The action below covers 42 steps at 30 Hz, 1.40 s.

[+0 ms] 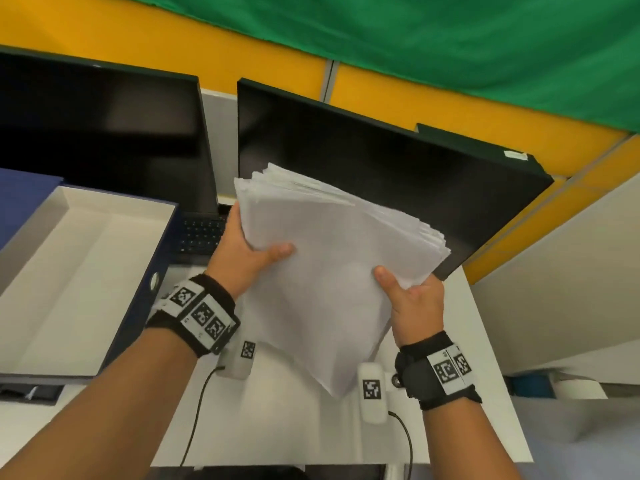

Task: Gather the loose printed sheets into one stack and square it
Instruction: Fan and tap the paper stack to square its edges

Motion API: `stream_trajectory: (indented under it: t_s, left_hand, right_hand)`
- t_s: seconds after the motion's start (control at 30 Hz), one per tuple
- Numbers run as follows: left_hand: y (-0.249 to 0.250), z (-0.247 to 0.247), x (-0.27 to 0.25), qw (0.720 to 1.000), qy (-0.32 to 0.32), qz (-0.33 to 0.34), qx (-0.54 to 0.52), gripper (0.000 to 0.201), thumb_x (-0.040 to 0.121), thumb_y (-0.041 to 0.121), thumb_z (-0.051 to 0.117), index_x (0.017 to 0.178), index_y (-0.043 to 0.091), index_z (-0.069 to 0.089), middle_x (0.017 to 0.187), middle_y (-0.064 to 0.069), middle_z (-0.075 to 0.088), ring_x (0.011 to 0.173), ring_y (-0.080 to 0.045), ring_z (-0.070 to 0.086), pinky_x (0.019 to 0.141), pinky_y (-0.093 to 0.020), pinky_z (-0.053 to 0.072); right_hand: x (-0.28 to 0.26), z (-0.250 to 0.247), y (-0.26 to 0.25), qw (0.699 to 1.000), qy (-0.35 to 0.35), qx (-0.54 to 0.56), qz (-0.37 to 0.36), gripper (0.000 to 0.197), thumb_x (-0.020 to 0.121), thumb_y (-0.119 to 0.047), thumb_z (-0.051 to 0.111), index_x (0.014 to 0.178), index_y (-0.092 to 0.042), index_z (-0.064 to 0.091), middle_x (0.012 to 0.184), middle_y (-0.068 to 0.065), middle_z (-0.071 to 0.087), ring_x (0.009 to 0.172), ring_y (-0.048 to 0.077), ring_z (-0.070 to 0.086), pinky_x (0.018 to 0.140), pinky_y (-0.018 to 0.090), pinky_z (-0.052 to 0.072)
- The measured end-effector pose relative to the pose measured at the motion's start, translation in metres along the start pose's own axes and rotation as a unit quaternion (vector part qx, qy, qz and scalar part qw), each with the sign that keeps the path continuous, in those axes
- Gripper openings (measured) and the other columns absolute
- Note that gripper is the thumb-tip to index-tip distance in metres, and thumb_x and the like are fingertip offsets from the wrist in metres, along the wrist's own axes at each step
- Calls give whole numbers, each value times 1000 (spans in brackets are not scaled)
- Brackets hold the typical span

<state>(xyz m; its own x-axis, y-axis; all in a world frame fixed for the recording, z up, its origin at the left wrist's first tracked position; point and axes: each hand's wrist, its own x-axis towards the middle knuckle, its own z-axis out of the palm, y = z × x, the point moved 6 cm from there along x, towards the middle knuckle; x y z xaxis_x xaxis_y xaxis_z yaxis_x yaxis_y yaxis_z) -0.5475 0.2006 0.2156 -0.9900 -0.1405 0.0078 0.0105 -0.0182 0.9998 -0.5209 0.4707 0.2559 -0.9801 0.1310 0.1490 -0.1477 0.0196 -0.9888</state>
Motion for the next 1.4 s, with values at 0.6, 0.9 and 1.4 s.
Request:
stream_trajectory:
  t_s: [0.6, 0.9, 1.4]
  left_hand:
    - [-13, -2, -18, 992, 64, 42, 100, 20, 103, 26, 45, 116, 30, 60, 110, 19, 66, 105, -2, 63, 96, -41, 54]
    - [6, 8, -11, 996, 90, 17, -21, 57, 92, 64, 31, 126, 30, 61, 121, -1, 67, 114, -21, 63, 100, -49, 50]
    - [13, 21, -13, 993, -49, 80, 74, 127, 57, 24, 93, 146, 47, 5, 147, 11, 36, 131, -3, 43, 89, 1, 40]
  right_hand:
    - [-12, 2, 15, 997, 62, -48, 14, 32, 79, -12, 78, 104, -27, 66, 91, -21, 73, 89, -4, 68, 75, 13, 55]
    - [-1, 7, -23, 986, 112, -96, -72, 24, 85, -18, 72, 109, -21, 70, 104, -14, 69, 98, -2, 64, 80, 9, 52]
    - [11, 2, -22, 963, 199, -167, -70, 7, 90, -21, 64, 92, -24, 69, 89, -19, 67, 87, -6, 61, 81, 21, 54]
